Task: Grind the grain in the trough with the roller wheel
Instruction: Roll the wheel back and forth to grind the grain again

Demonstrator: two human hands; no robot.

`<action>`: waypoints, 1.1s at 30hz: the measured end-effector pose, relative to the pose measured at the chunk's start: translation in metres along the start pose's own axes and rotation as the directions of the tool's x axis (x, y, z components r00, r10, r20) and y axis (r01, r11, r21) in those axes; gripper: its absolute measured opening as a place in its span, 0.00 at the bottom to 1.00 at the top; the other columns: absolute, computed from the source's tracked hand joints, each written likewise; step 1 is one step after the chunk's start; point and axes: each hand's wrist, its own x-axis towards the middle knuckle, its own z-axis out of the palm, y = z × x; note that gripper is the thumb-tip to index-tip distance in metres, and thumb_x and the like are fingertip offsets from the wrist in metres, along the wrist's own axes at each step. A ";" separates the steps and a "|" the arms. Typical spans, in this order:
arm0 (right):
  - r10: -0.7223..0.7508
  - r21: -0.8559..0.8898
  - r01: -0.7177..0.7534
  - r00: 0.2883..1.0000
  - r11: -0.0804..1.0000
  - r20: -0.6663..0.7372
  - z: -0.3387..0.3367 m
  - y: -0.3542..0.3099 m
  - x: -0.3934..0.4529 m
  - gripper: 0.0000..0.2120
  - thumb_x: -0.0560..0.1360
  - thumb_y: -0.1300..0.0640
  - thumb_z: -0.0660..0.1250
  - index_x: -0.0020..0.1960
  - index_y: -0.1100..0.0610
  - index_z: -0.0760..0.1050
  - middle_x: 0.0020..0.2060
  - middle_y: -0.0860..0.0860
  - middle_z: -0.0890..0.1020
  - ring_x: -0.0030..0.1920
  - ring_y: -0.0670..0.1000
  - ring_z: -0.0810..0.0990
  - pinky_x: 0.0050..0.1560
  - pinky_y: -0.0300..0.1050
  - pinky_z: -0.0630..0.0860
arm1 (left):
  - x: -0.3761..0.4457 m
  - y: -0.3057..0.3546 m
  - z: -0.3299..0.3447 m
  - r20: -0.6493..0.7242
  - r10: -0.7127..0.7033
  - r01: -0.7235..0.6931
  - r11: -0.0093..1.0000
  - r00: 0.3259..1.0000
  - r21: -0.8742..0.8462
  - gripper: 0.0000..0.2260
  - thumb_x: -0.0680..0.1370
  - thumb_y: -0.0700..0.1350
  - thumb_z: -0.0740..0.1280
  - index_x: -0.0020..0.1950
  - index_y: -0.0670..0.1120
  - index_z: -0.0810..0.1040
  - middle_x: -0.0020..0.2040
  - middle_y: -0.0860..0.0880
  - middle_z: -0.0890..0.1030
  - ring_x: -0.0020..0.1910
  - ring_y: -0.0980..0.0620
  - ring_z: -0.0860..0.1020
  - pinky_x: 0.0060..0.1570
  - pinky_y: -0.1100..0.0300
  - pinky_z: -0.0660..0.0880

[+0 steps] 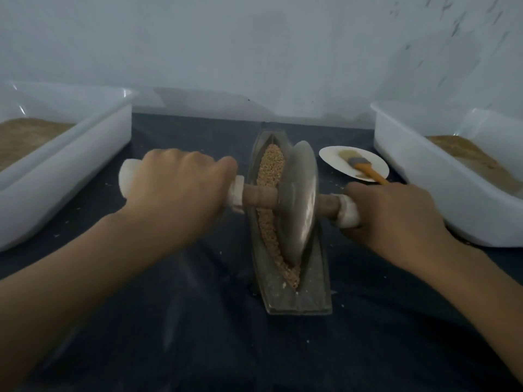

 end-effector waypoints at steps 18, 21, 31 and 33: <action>-0.008 -0.118 -0.005 0.994 0.993 -0.110 -0.004 -0.006 0.002 0.18 0.60 0.49 0.76 0.35 0.51 0.66 0.25 0.45 0.61 0.25 0.52 0.59 0.25 0.38 0.61 | 0.000 0.002 0.009 0.012 -0.043 0.043 0.998 0.999 -0.054 0.19 0.66 0.49 0.74 0.36 0.51 0.62 0.29 0.52 0.73 0.25 0.46 0.68 0.28 0.61 0.54; -0.077 -0.089 0.066 0.989 0.994 -0.124 -0.020 -0.006 -0.011 0.19 0.56 0.53 0.78 0.34 0.54 0.68 0.26 0.44 0.56 0.21 0.50 0.57 0.29 0.33 0.52 | -0.024 0.000 -0.004 -0.023 -0.058 0.056 0.992 0.998 -0.109 0.19 0.63 0.46 0.76 0.34 0.50 0.63 0.24 0.53 0.68 0.19 0.49 0.62 0.29 0.65 0.48; 0.144 -0.133 -0.145 0.989 0.980 -0.017 0.053 0.018 0.089 0.09 0.71 0.48 0.68 0.44 0.52 0.72 0.36 0.53 0.78 0.34 0.57 0.74 0.34 0.46 0.66 | 0.073 -0.004 0.056 0.159 -0.183 0.198 0.976 0.970 -0.088 0.09 0.73 0.49 0.68 0.42 0.53 0.66 0.43 0.45 0.79 0.44 0.40 0.78 0.38 0.53 0.64; 0.183 -0.103 -0.182 0.983 0.978 0.005 0.058 0.019 0.091 0.07 0.71 0.49 0.67 0.46 0.51 0.73 0.38 0.53 0.79 0.36 0.57 0.74 0.34 0.46 0.66 | 0.083 -0.003 0.055 0.178 -0.170 0.182 0.982 0.969 -0.052 0.09 0.72 0.48 0.69 0.43 0.53 0.68 0.41 0.47 0.77 0.43 0.41 0.78 0.38 0.53 0.65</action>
